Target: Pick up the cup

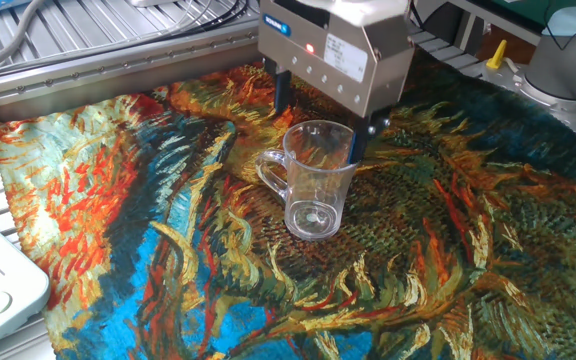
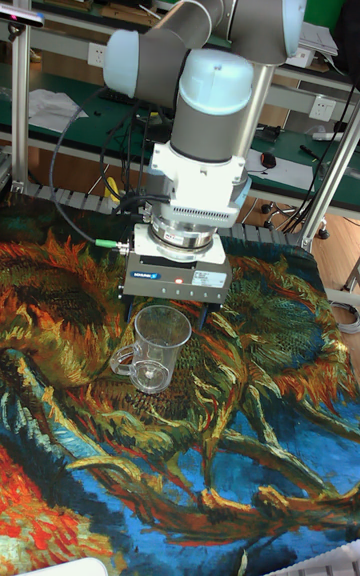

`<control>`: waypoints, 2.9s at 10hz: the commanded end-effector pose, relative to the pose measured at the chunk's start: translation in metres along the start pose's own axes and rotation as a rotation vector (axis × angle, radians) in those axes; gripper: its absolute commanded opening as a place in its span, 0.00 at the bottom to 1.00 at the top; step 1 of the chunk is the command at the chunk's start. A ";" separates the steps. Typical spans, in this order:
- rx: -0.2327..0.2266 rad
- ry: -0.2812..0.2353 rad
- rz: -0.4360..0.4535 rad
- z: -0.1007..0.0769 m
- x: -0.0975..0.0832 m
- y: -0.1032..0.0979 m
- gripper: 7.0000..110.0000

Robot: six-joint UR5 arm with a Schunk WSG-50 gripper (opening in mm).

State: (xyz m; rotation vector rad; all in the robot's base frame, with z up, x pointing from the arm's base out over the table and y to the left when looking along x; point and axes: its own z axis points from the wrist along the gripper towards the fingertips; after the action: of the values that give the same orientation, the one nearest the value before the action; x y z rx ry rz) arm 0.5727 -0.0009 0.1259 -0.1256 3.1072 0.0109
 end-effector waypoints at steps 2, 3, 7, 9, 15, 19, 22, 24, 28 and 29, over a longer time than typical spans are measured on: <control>-0.010 0.010 0.013 0.011 0.011 0.003 1.00; -0.018 0.007 0.018 0.012 0.011 0.005 1.00; -0.010 0.006 0.000 0.013 0.011 0.003 1.00; -0.011 -0.007 -0.010 0.014 0.008 0.004 1.00; 0.033 0.087 -0.069 0.012 0.030 -0.009 1.00; -0.074 0.053 -0.042 0.012 0.023 0.018 1.00; -0.022 0.019 -0.041 0.013 0.014 0.006 1.00; -0.020 0.023 -0.036 0.013 0.015 0.005 1.00; -0.020 0.016 -0.044 0.023 -0.010 -0.003 1.00; -0.022 0.015 -0.044 0.026 -0.014 -0.003 1.00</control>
State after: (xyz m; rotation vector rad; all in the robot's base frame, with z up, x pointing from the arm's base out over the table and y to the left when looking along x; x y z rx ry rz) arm 0.5736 -0.0014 0.1054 -0.2001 3.1285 0.0260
